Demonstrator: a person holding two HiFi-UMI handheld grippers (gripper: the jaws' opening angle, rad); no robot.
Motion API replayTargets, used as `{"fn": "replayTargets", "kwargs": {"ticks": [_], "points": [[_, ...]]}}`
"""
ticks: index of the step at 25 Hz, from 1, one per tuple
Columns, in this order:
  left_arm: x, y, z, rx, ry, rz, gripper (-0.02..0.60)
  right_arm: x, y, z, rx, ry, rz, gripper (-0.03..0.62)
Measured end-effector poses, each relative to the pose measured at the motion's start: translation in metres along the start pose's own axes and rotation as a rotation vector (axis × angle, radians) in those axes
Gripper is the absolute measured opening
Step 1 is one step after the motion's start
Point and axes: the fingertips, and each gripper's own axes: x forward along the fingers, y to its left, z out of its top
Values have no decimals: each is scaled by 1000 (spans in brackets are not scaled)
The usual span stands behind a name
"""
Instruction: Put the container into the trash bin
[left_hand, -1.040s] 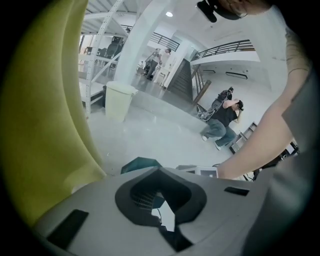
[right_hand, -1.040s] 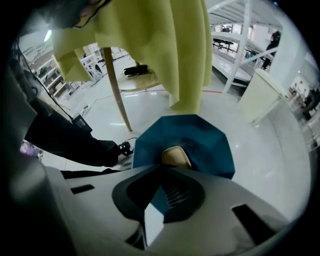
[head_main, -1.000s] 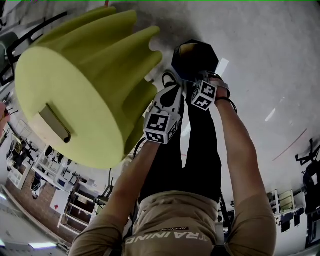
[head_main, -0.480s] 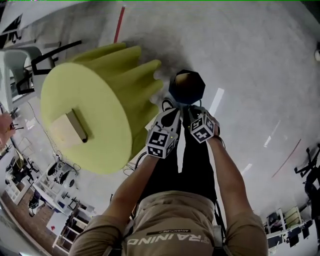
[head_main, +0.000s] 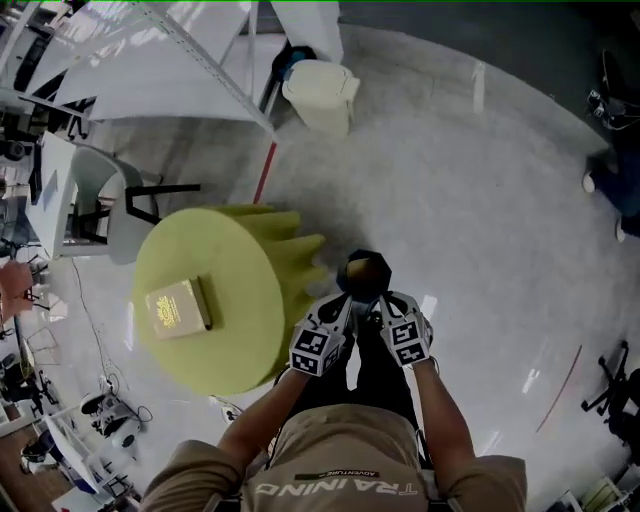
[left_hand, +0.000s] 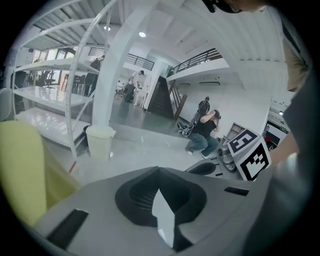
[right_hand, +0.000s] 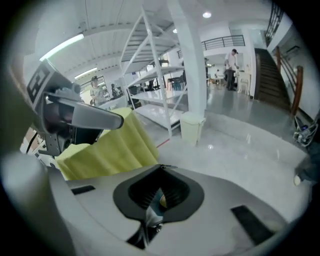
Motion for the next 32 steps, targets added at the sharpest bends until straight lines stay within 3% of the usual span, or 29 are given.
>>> {"fn": "replayTargets", "kwargs": {"ticks": [5, 9, 14, 19, 26, 32], "points": [[-31, -10, 65, 36, -96, 9, 2, -56, 3, 76, -12, -147, -43, 3], [-61, -26, 117, 31, -184, 0, 2, -99, 14, 113, 23, -225, -35, 3], [-97, -46, 181, 163, -295, 14, 2, -140, 26, 173, 105, -402, 20, 3], [-131, -58, 229, 226, -386, 36, 2, -176, 41, 239, 55, -543, 21, 2], [-158, -67, 256, 230, -461, 35, 2, -212, 58, 280, -19, -621, -18, 2], [-185, -73, 271, 285, -511, 52, 2, -244, 52, 271, 22, -635, -97, 2]]}}
